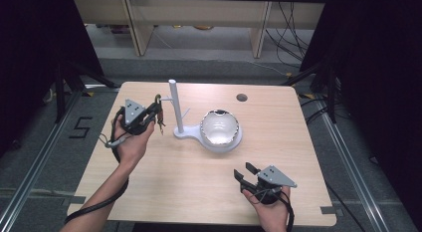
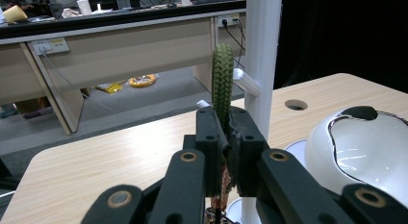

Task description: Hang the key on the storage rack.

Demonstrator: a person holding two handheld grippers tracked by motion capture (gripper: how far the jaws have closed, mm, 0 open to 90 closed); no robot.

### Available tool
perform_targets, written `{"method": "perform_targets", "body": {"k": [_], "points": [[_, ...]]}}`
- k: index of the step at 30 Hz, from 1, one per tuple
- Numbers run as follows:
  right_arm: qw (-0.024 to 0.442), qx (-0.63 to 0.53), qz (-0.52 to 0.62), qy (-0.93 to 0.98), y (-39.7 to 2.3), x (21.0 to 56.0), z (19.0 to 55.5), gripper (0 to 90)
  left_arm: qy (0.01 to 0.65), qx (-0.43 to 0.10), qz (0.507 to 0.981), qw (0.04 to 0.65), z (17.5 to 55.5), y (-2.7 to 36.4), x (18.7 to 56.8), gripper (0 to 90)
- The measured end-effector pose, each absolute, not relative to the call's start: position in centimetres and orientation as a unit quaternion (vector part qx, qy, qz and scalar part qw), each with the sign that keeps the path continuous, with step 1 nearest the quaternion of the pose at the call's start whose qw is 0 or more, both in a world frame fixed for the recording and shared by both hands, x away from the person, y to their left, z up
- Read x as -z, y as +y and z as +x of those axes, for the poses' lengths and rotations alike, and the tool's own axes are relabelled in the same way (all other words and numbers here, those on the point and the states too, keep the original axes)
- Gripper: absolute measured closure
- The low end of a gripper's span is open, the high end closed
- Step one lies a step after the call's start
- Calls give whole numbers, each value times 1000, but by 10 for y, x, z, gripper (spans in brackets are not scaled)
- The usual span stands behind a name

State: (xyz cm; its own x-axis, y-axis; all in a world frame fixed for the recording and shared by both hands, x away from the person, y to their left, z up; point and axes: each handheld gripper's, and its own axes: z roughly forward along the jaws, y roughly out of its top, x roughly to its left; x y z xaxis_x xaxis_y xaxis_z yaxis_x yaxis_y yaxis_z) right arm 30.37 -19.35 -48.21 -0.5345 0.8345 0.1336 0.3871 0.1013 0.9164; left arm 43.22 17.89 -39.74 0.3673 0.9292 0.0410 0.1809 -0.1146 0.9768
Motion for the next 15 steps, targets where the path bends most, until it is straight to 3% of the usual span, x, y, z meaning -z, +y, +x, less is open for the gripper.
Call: {"method": "perform_targets", "body": {"k": [15], "points": [[218, -519, 426, 709, -195, 483, 306, 489, 416, -373, 661, 501, 430, 171, 397, 831]]}}
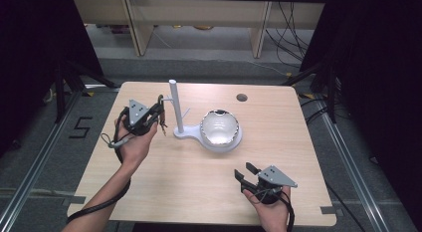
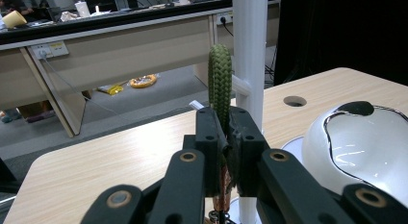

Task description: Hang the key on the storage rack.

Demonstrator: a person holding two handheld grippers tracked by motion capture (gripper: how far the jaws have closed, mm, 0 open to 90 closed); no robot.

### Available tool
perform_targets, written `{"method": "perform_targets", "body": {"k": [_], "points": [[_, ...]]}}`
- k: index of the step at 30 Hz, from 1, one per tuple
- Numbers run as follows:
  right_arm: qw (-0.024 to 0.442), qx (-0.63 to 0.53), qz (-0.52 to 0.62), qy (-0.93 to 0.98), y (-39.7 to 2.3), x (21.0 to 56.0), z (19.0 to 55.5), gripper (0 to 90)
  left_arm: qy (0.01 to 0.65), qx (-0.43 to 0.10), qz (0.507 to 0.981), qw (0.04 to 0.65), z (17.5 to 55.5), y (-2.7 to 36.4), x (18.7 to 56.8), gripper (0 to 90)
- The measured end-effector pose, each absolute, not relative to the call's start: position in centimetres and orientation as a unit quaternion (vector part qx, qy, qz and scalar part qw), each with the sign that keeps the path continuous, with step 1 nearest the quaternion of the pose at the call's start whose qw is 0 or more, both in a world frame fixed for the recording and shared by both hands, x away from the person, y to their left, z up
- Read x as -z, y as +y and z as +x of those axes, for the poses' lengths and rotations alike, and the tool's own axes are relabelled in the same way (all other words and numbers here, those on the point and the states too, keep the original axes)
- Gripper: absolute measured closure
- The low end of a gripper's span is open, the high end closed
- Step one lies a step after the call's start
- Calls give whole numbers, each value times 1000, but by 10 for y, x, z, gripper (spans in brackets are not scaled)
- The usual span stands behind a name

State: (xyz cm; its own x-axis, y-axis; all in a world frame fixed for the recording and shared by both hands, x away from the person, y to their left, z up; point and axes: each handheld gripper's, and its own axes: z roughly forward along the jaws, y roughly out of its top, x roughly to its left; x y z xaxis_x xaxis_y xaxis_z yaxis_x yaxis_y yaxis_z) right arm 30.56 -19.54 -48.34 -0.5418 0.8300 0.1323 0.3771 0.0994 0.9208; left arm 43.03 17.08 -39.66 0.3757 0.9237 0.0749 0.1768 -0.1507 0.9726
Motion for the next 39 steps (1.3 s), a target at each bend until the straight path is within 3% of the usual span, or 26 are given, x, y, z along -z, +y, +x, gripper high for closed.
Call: {"method": "perform_targets", "body": {"k": [31, 39], "points": [[217, -514, 427, 712, -196, 484, 306, 487, 403, -362, 683, 490, 435, 158, 402, 832], [225, -517, 420, 711, -197, 485, 307, 486, 394, -355, 681, 506, 432, 160, 408, 750]]}}
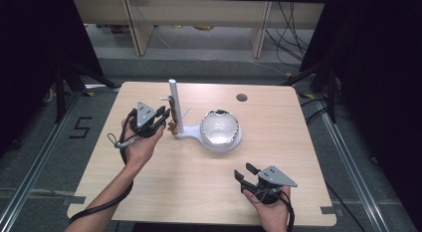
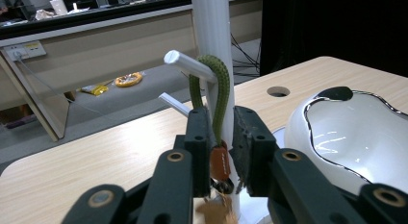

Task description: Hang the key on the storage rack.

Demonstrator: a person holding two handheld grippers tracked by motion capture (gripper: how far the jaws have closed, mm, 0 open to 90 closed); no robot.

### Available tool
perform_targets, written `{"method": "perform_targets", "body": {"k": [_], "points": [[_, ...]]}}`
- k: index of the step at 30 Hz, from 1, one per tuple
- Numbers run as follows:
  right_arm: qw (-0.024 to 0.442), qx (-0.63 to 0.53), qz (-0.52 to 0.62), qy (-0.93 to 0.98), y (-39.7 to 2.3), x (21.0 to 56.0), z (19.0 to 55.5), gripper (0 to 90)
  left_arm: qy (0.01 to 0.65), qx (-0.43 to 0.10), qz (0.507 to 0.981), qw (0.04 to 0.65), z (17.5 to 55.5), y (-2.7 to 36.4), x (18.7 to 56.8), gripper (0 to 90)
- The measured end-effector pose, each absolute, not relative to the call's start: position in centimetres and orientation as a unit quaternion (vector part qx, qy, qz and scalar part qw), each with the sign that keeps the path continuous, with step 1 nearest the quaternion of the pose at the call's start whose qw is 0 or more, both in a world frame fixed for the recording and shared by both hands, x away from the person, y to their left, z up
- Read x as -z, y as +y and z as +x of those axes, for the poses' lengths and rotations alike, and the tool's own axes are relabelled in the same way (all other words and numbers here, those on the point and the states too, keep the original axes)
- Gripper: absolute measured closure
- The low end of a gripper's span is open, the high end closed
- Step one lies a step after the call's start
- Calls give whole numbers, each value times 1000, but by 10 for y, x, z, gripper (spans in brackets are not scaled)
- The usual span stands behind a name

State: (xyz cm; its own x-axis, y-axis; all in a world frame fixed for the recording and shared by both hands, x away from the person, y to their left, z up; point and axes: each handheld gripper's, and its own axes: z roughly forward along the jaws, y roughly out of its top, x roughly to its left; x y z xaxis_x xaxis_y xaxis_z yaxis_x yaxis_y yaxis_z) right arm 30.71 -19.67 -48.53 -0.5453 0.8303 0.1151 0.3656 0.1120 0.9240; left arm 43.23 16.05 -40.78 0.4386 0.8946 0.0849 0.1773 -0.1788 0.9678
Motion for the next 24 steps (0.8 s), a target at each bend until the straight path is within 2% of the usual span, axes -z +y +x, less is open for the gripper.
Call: {"method": "perform_targets", "body": {"k": [3, 11, 24], "points": [[219, -513, 426, 712, -197, 485, 306, 486, 393, -352, 679, 511, 428, 164, 409, 714], [216, -513, 432, 710, -201, 486, 307, 485, 387, -338, 678, 526, 405, 183, 425, 498], [210, -509, 442, 708, -204, 490, 309, 457, 422, -309, 669, 529, 366, 212, 482, 399]]}}
